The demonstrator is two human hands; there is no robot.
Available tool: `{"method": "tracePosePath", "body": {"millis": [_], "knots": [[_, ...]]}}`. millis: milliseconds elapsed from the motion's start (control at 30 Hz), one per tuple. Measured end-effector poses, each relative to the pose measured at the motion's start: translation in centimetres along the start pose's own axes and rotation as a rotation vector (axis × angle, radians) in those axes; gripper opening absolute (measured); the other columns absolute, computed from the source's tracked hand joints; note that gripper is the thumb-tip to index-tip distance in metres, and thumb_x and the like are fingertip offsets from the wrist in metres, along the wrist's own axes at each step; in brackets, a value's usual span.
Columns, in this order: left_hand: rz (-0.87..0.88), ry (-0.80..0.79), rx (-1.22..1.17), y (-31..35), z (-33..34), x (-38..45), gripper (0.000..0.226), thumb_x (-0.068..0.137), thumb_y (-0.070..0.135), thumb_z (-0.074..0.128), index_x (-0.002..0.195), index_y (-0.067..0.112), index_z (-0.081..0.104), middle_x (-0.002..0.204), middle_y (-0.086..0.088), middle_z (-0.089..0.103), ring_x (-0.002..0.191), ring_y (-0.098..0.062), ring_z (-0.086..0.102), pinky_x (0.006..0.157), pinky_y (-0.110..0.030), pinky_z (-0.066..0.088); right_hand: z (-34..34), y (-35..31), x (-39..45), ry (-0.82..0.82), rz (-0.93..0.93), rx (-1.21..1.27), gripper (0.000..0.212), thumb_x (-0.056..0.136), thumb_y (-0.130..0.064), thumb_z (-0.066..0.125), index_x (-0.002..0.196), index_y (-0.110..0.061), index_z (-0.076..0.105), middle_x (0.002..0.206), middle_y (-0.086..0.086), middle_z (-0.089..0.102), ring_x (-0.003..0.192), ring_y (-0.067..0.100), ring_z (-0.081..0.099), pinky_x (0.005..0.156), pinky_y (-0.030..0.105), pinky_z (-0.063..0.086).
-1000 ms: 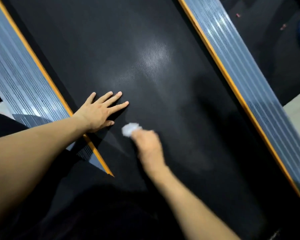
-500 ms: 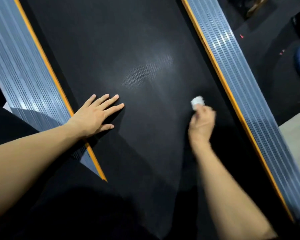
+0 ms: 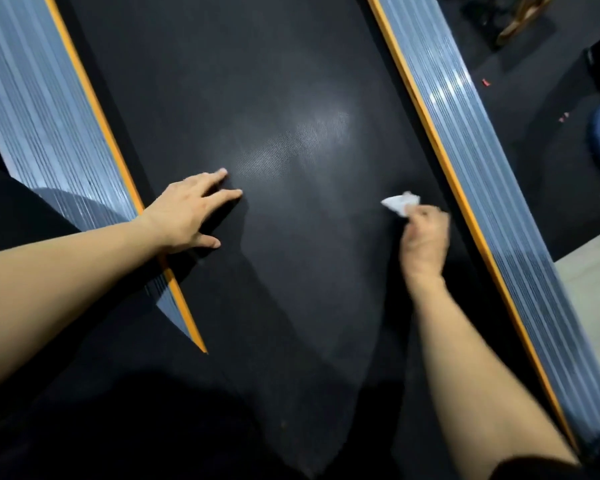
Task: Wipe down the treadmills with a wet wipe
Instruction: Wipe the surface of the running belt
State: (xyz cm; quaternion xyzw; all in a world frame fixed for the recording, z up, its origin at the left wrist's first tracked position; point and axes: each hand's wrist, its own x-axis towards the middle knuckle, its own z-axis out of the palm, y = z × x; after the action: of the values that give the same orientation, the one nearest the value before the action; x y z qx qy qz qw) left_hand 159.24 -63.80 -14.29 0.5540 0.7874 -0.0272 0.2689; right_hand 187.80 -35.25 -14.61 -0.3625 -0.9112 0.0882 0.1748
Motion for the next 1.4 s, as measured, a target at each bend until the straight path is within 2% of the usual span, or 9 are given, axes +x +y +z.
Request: {"method": "tracePosePath", "body": {"millis": [167, 400, 600, 700, 833, 1000, 1133, 1233, 1400], "knots": [[-0.065, 0.002, 0.039, 0.2, -0.8, 0.1, 0.107, 0.069, 0.063, 0.083, 0.157, 0.041, 0.027, 0.169, -0.005, 0.013, 0.152, -0.031, 0.021, 0.119, -0.055, 0.019, 2.7, 2.2, 0.8, 0.024, 0.481, -0.186, 0.035, 0.082, 0.002, 0.048, 0.105, -0.003, 0.073, 0.094, 0.022, 0.065, 0.085, 0.043, 0.058, 0.075, 0.043, 0.042], [-0.030, -0.074, 0.056, -1.0, -1.2, 0.4, 0.107, 0.079, 0.054, 0.080, 0.157, 0.049, 0.007, 0.171, -0.001, 0.002, 0.154, -0.032, 0.015, 0.122, -0.055, 0.021, 5.0, -21.4, -11.8, -0.483, -0.280, 0.276, 0.018, 0.096, -0.013, 0.054, 0.105, -0.014, 0.070, 0.089, 0.006, 0.062, 0.078, 0.026, 0.056, 0.075, 0.038, 0.050], [-0.093, -0.041, -0.004, -2.7, -1.1, -0.2, 0.121, 0.068, 0.055, 0.088, 0.162, 0.032, 0.015, 0.169, -0.013, 0.011, 0.151, -0.041, 0.018, 0.122, -0.051, 0.026, 4.0, -12.3, -3.7, -0.353, -0.458, 0.265, 0.024, 0.092, -0.003, 0.056, 0.096, -0.017, 0.076, 0.098, -0.004, 0.075, 0.097, 0.016, 0.069, 0.092, 0.044, 0.052], [-0.095, -0.018, 0.035, -2.9, -1.2, -0.2, 0.121, 0.065, 0.061, 0.087, 0.162, 0.031, 0.020, 0.168, -0.011, 0.015, 0.151, -0.039, 0.022, 0.119, -0.054, 0.030, 3.0, -1.7, 4.0, -0.145, -0.156, 0.015, 0.032, 0.085, -0.005, 0.052, 0.105, -0.013, 0.076, 0.106, -0.005, 0.073, 0.106, 0.019, 0.067, 0.094, 0.026, 0.046], [-0.098, -0.027, 0.021, -3.3, -0.8, 0.0, 0.122, 0.064, 0.063, 0.086, 0.161, 0.035, 0.018, 0.169, -0.008, 0.013, 0.151, -0.038, 0.021, 0.119, -0.054, 0.029, 4.4, 1.5, 5.9, -0.074, 0.403, -0.180, 0.035, 0.087, 0.000, 0.042, 0.108, 0.003, 0.070, 0.104, 0.026, 0.065, 0.096, 0.044, 0.058, 0.083, 0.042, 0.043], [-0.071, -0.073, -0.042, -3.8, -1.6, 0.1, 0.096, 0.086, 0.030, 0.079, 0.160, 0.033, 0.019, 0.170, -0.008, 0.009, 0.153, -0.037, 0.019, 0.125, -0.044, 0.017, 7.2, -16.2, -1.7, -0.150, -0.153, -0.119, 0.033, 0.072, -0.003, 0.050, 0.096, -0.020, 0.066, 0.075, 0.006, 0.059, 0.061, 0.027, 0.054, 0.057, 0.034, 0.030], [-0.044, -0.087, -0.054, -4.3, -2.4, -0.4, 0.087, 0.088, -0.001, 0.062, 0.160, 0.025, 0.021, 0.170, -0.011, 0.009, 0.153, -0.038, 0.020, 0.124, -0.037, 0.013, 7.2, -26.0, -11.8, -0.474, -0.479, 0.212, 0.030, 0.090, -0.005, 0.055, 0.117, -0.007, 0.065, 0.093, 0.011, 0.055, 0.081, 0.029, 0.047, 0.073, 0.040, 0.041], [-0.116, -0.076, -0.067, -4.4, -2.4, -0.7, 0.093, 0.088, 0.007, 0.073, 0.161, 0.030, 0.020, 0.169, -0.013, 0.006, 0.151, -0.039, 0.021, 0.122, -0.043, 0.023, 7.9, -21.9, -9.0, -0.430, -0.570, 0.218, 0.026, 0.095, -0.011, 0.052, 0.116, -0.011, 0.068, 0.098, 0.009, 0.062, 0.084, 0.031, 0.053, 0.079, 0.045, 0.047], [-0.184, -0.035, -0.135, -5.2, -2.2, -0.6, 0.099, 0.082, 0.019, 0.084, 0.161, 0.028, 0.024, 0.167, -0.017, 0.011, 0.148, -0.040, 0.024, 0.120, -0.048, 0.028, 4.6, -5.9, 3.5, -0.024, -0.077, -0.009, 0.029, 0.083, -0.002, 0.053, 0.097, -0.015, 0.075, 0.085, 0.013, 0.066, 0.078, 0.025, 0.052, 0.066, 0.038, 0.044]]}}
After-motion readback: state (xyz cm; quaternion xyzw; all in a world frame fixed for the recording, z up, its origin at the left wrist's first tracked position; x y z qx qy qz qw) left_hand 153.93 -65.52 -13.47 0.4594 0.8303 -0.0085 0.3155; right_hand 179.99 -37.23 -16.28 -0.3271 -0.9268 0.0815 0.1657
